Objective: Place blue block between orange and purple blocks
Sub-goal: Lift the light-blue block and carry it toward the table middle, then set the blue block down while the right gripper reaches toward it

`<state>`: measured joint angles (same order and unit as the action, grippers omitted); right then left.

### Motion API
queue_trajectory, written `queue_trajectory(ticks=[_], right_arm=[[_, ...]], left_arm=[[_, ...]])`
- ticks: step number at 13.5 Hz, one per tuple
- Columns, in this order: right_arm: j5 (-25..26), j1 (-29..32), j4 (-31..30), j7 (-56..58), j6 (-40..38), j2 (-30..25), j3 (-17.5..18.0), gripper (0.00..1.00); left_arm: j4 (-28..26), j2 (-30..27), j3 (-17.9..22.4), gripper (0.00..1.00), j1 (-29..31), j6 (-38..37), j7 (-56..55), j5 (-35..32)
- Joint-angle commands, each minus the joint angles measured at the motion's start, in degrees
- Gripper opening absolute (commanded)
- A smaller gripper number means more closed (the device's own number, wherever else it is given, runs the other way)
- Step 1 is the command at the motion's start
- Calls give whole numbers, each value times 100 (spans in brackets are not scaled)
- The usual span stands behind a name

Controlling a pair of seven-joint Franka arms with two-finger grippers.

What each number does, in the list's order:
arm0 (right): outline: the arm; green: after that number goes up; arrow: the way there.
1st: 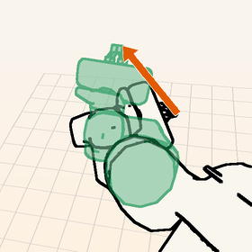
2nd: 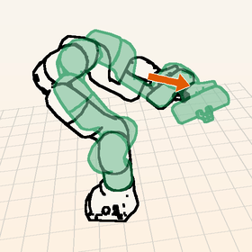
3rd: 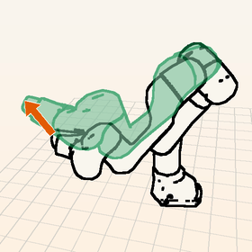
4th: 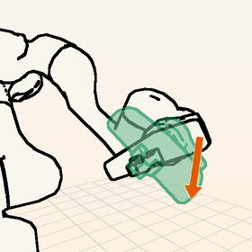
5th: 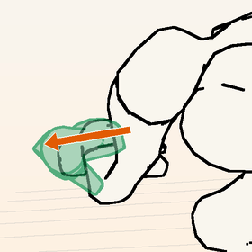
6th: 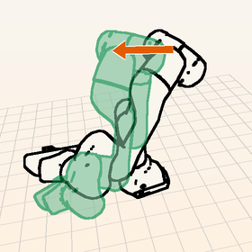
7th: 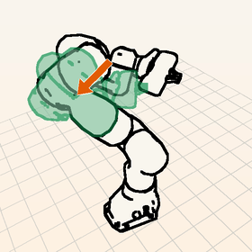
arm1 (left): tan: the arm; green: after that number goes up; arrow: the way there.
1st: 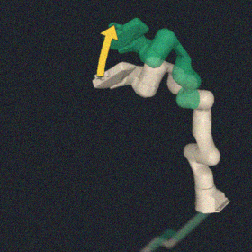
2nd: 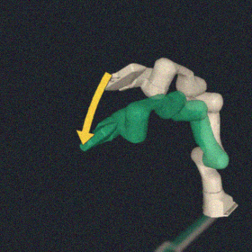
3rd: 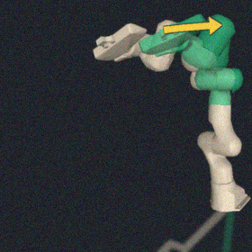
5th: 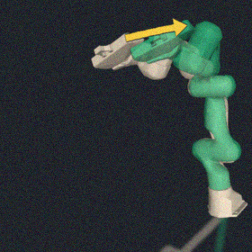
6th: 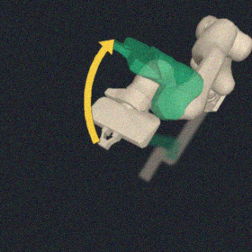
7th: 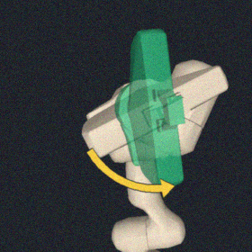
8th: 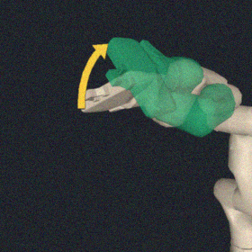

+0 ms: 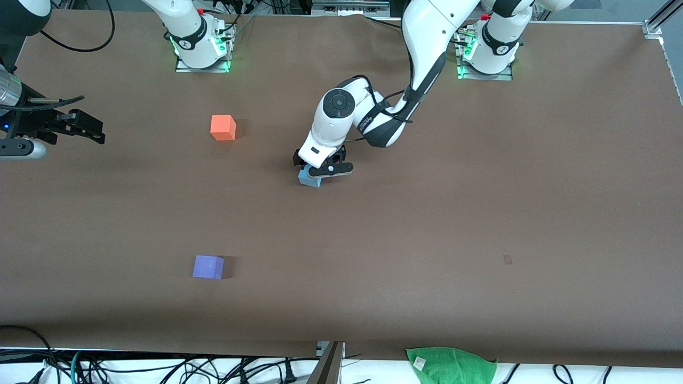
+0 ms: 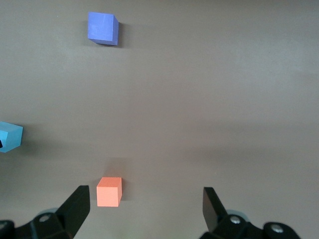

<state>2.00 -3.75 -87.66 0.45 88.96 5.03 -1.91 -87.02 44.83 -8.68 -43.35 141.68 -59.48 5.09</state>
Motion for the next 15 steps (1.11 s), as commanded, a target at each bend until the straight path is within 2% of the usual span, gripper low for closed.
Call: queue_trajectory(ticks=[1, 5, 8, 12, 15], right_arm=[[-94, 59, 126, 60, -46, 60, 24, 100], [-94, 59, 126, 60, -46, 60, 24, 100], [-94, 59, 126, 60, -46, 60, 24, 100], [-94, 59, 126, 60, -46, 60, 24, 100], [-103, 59, 126, 60, -46, 60, 24, 100]], left_arm=[[123, 34, 86, 100, -59, -53, -108, -114], [106, -149, 95, 100, 195, -201, -73, -114], [123, -422, 86, 100, 616, -781, 14, -114], [115, -660, 77, 100, 1029, -1369, 691, -114], [106, -800, 86, 100, 1223, -1547, 709, -114]])
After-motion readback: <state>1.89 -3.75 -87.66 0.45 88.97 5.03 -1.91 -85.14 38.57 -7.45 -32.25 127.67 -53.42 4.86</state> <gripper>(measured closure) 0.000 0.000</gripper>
